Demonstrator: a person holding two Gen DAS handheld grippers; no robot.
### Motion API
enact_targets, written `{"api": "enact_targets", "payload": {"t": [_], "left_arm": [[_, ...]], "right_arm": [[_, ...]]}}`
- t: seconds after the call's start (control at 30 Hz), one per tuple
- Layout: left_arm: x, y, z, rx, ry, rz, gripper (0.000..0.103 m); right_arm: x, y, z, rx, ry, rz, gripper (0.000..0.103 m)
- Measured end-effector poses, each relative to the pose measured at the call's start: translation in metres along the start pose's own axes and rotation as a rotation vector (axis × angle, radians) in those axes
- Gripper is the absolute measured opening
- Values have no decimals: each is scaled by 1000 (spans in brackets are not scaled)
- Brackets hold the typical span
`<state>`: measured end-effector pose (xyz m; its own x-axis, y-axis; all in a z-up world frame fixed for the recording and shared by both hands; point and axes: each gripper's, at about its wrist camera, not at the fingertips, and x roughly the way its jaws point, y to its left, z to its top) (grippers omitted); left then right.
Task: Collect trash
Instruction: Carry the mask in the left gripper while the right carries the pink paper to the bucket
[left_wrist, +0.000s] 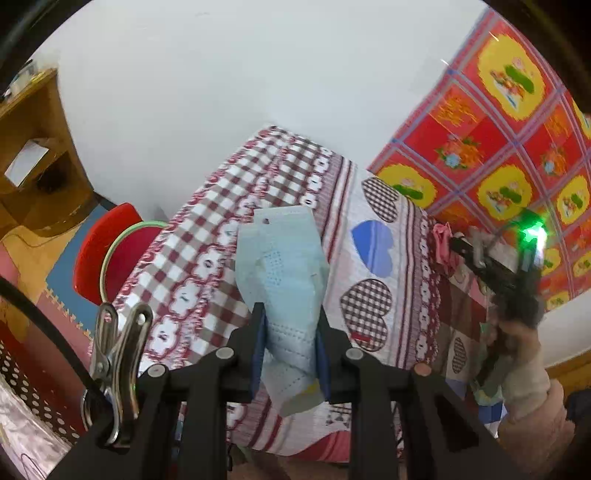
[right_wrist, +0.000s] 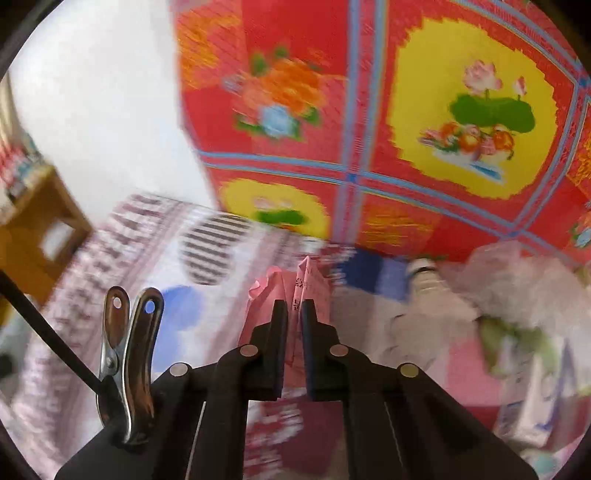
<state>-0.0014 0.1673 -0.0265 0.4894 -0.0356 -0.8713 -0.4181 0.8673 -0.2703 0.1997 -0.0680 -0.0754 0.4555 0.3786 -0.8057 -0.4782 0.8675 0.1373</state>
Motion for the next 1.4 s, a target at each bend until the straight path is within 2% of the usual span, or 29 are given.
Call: {"api": "enact_targets", "payload": {"t": [0.1,0.3,0.7,0.9,1.07,1.13,1.4], "left_arm": [[-3,14,2,-15,-9,11,24],[-9,51,3,-64,-23,26,24],[-9,156,8,-189,-23,100,24],[17,199,14,-215,12,114,24],[52,231,19,-250,76,81,24],[68,242,21,-256,96,61,24],[119,265,27,-236,170,67,24]], "right_arm": [[-8,24,2,-4,-3,65,8],[-12,73,5,-56,0,136,8],[0,185,12,-200,46,274,8],[6,238,21,-239,75,354,9],[21,284,20,-291,100,394,9],[29,300,20,-307,114,401,9],[65,341,14,-344,178,376,9]]}}
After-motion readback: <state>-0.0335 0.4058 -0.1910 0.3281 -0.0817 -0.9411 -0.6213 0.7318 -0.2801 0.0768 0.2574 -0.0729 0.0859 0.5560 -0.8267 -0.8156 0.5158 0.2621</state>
